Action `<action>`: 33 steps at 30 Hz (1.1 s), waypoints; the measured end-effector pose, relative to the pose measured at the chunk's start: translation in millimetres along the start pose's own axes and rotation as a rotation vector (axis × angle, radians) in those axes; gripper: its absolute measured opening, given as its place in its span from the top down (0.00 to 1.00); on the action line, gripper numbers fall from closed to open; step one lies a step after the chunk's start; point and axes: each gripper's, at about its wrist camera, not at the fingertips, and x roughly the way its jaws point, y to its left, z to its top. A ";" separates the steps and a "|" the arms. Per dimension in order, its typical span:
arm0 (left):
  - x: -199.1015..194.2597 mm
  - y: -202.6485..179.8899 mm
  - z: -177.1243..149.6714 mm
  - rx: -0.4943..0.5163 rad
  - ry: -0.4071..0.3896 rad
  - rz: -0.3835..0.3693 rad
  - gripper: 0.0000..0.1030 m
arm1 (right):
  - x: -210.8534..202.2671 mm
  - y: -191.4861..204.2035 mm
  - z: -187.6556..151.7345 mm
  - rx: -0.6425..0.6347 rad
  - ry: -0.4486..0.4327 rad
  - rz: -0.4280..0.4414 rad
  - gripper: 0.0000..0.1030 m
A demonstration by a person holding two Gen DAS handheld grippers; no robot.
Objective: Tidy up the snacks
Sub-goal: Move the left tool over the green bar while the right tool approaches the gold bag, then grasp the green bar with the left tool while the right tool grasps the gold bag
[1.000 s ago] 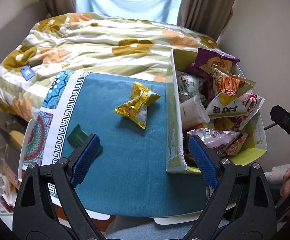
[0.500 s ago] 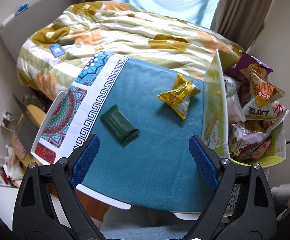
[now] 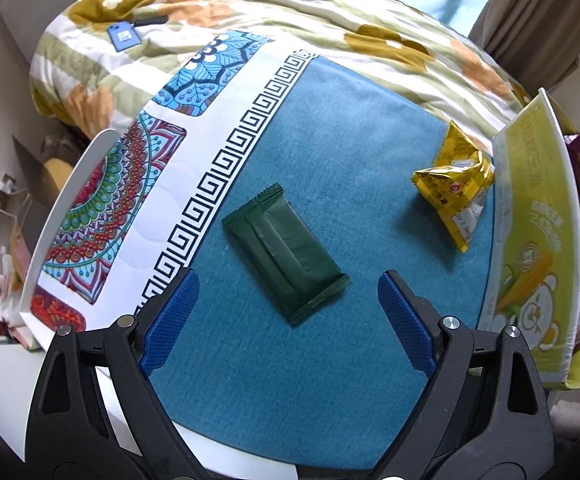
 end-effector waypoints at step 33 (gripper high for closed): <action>63.9 52.5 33.3 0.357 0.092 -0.005 0.33 | 184.8 -5.4 -5.0 0.414 0.112 -0.407 0.03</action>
